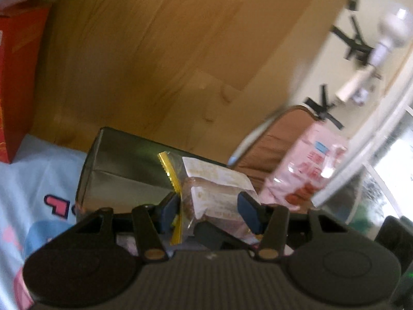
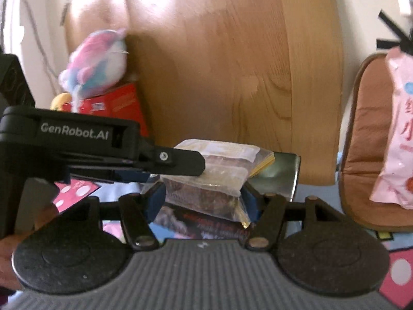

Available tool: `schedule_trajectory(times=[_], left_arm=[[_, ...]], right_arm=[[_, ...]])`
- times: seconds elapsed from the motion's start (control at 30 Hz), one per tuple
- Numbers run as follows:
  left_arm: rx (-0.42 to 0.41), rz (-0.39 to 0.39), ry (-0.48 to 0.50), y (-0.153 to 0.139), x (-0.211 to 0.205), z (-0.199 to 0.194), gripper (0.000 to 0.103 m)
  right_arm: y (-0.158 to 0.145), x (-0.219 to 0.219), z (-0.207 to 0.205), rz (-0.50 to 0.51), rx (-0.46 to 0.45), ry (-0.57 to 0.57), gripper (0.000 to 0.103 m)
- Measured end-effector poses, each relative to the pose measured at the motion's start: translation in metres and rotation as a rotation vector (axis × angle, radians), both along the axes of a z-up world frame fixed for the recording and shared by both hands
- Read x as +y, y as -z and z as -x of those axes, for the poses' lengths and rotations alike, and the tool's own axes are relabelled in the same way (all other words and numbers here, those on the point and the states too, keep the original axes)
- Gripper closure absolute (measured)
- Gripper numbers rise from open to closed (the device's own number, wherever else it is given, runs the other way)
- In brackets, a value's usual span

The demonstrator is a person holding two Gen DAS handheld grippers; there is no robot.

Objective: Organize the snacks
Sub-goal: 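Carry the clear white pack into the tin box and release it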

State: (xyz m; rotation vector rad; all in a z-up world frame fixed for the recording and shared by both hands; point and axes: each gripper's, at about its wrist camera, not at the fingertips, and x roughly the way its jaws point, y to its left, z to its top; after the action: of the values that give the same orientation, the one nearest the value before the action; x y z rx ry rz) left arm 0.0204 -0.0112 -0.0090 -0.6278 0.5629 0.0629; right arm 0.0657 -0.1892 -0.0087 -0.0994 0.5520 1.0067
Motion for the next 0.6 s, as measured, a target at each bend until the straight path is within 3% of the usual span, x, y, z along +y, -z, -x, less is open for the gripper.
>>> schedule_trajectory(times=[0.13, 0.23, 0.47, 0.6], left_arm=[[0.015, -0.001, -0.039, 0.008, 0.011, -0.016, 0.049], [-0.014, 0.040, -0.028, 0.009, 0.015, -0.012, 0.049], [-0.068, 0.022, -0.029, 0.002, 0.012, 0.019, 0.047], [-0.069, -0.004, -0.031, 0.002, 0.006, 0.039, 0.047]], right_arm=[[0.008, 0.021, -0.015, 0.027, -0.003, 0.058, 0.037], [0.009, 0.024, -0.015, 0.059, -0.087, 0.162, 0.026], [-0.001, -0.018, 0.009, -0.037, -0.095, 0.190, 0.025], [0.005, -0.045, 0.027, -0.047, -0.040, 0.197, 0.025]])
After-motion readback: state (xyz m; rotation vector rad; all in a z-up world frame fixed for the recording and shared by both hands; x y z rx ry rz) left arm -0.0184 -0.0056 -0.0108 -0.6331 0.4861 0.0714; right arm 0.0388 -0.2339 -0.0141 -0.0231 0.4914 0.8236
